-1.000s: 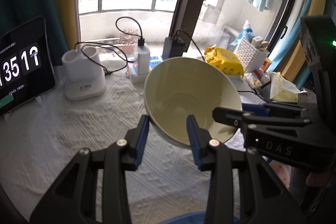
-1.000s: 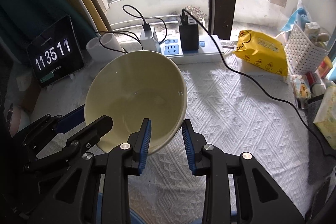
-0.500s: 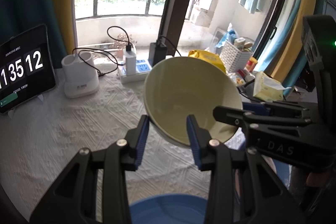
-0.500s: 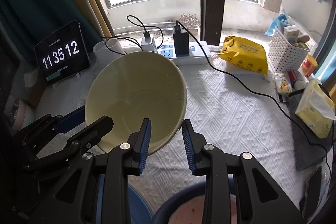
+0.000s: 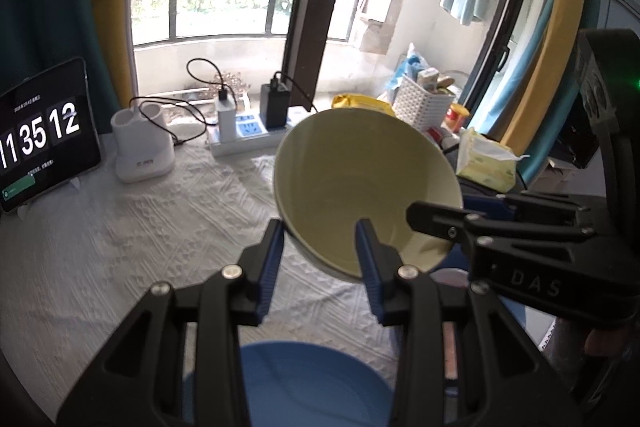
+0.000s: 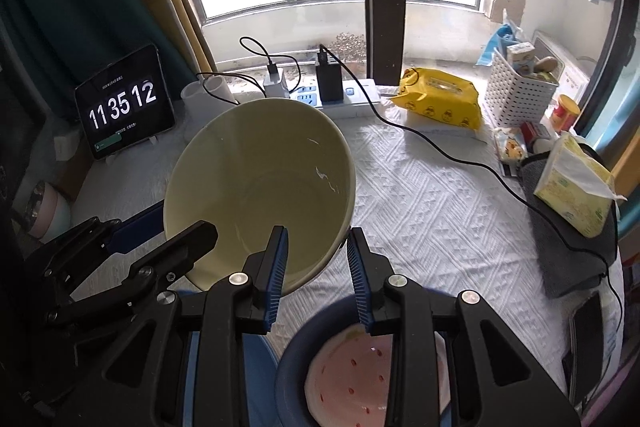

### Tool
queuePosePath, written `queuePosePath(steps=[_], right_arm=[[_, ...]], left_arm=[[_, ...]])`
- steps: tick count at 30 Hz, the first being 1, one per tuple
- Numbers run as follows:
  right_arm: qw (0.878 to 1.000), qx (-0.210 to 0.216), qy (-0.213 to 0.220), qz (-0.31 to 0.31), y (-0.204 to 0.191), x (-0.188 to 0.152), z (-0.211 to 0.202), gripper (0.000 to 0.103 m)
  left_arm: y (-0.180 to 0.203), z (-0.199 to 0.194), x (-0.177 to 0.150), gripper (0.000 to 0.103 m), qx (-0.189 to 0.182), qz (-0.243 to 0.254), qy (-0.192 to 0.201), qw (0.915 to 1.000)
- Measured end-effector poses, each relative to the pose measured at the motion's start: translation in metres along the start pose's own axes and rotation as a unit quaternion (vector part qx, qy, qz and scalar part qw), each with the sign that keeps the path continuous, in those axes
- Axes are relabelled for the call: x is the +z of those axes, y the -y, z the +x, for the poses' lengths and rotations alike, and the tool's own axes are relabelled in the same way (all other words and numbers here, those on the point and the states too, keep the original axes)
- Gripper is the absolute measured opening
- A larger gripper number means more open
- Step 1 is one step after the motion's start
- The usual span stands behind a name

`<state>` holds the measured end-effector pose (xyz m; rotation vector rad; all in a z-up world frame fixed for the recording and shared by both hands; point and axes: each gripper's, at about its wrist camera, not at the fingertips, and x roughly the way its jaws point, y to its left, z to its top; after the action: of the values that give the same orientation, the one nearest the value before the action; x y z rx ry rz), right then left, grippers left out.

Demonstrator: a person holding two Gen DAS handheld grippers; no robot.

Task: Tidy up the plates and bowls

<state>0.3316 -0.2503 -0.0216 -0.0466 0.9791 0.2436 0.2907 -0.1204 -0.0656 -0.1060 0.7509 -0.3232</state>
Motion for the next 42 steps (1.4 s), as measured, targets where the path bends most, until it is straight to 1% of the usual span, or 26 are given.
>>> queuePosePath(steps=[20,30,36,42], right_arm=[[0.999,-0.027,0.004,0.027,0.038,-0.044,-0.038,0.033],[0.998,-0.034,-0.007,0.046,0.060,-0.069,-0.044,0.033],[0.998,-0.038,-0.018,0.056,0.069,-0.085,-0.044,0.033],[0.997,-0.036,-0.031,0.066,0.075,-0.101,-0.041,0.033]], left_arm=[[0.058,-0.013,-0.023,0.038,-0.033,0.032,-0.004,0.9990],[0.085,-0.007,-0.040,0.038,-0.044,0.048,-0.022,0.9977],[0.095,-0.001,-0.052,0.038,-0.050,0.052,-0.038,0.9967],[0.099,0.005,-0.065,0.038,-0.049,0.053,-0.053,0.9960]])
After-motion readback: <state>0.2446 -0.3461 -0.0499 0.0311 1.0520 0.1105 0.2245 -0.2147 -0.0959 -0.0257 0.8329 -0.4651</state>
